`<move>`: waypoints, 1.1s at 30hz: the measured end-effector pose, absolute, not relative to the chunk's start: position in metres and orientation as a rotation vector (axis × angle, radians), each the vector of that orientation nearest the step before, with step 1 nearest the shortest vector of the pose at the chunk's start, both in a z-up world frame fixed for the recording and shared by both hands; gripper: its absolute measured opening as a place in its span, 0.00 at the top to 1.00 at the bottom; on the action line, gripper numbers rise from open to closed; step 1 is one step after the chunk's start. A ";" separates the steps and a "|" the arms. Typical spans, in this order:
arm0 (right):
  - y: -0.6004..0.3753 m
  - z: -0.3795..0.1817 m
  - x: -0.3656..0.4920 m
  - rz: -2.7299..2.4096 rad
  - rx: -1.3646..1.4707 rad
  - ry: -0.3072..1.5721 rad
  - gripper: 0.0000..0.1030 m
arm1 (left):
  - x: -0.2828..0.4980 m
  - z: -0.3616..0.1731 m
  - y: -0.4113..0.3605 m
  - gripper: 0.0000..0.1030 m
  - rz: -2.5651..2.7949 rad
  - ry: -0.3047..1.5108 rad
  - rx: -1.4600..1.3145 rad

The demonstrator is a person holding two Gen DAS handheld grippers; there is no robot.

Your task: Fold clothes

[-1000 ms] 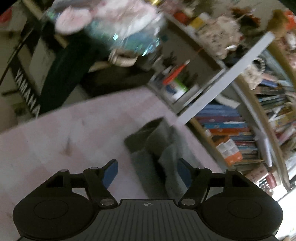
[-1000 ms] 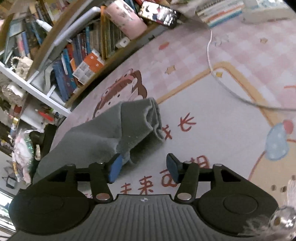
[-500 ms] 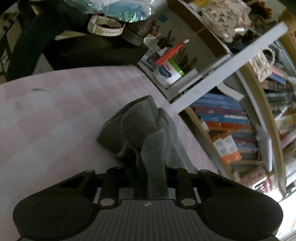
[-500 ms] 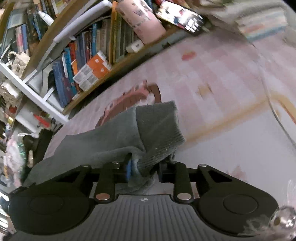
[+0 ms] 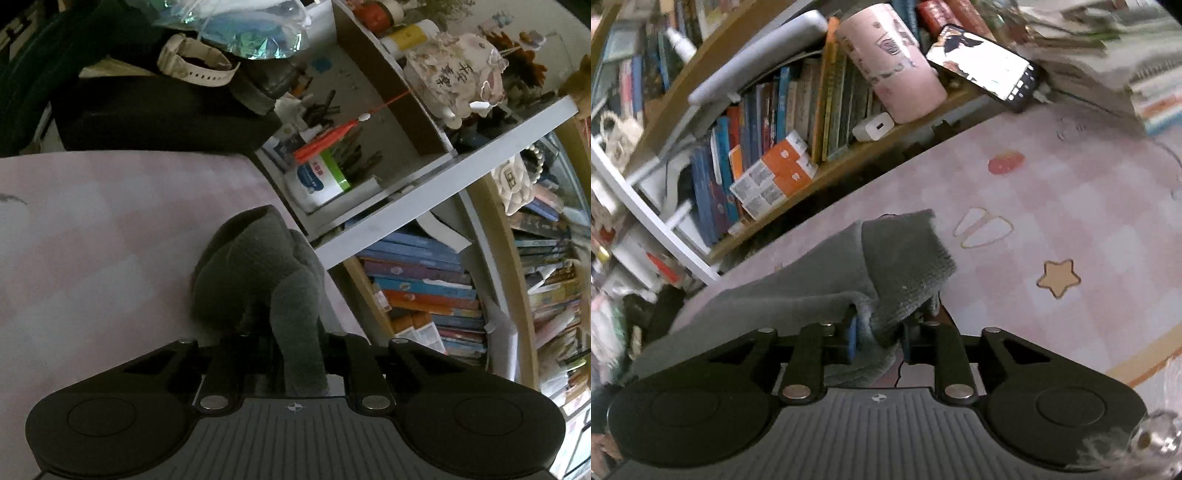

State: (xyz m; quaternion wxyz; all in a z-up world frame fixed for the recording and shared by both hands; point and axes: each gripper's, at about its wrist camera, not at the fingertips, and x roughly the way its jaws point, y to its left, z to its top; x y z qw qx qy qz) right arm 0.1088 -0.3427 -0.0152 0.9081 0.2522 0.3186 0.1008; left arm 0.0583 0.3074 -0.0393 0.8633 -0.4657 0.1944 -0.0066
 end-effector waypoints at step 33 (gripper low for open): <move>-0.092 -0.002 0.131 0.516 -0.148 0.542 0.20 | 0.059 -0.035 0.284 0.34 0.005 0.441 -0.736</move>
